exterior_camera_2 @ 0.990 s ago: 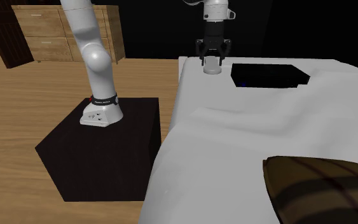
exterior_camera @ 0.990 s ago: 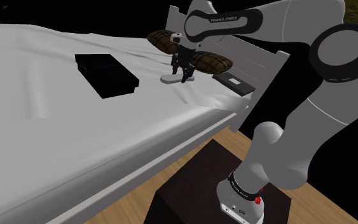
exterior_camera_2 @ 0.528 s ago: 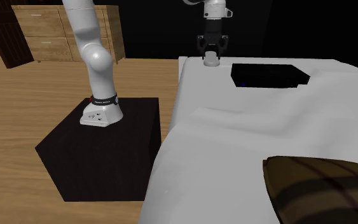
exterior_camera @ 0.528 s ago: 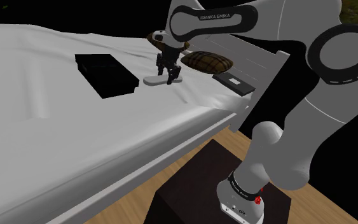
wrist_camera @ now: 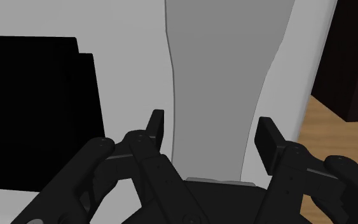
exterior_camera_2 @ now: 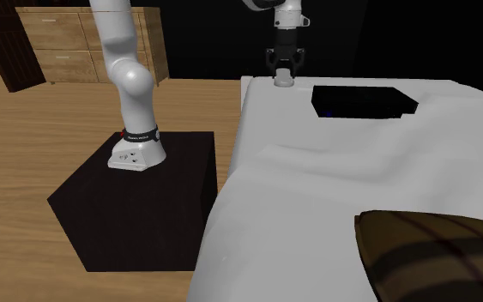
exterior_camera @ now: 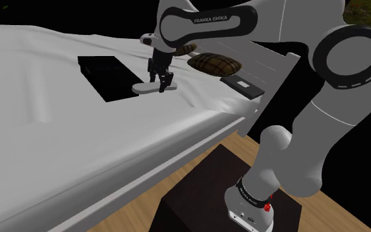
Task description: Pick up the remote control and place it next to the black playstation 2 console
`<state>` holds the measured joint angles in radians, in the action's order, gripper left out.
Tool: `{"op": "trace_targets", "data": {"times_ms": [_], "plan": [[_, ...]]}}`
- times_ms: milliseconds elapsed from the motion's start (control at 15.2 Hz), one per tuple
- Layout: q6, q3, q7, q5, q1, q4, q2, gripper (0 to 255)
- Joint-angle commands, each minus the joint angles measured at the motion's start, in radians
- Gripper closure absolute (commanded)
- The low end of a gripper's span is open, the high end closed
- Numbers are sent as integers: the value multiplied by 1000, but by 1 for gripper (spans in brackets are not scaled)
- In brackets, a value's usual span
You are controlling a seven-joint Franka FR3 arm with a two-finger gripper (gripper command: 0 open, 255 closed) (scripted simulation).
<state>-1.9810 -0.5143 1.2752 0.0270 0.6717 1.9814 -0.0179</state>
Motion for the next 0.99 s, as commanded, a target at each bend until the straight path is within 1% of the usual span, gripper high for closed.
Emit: {"op": "trace_targets", "data": {"times_ms": [0, 924], "plan": [[-25, 0, -1, -3, 1, 19, 6, 255], [-206, -3, 29, -47, -6, 133, 83, 255]]}}
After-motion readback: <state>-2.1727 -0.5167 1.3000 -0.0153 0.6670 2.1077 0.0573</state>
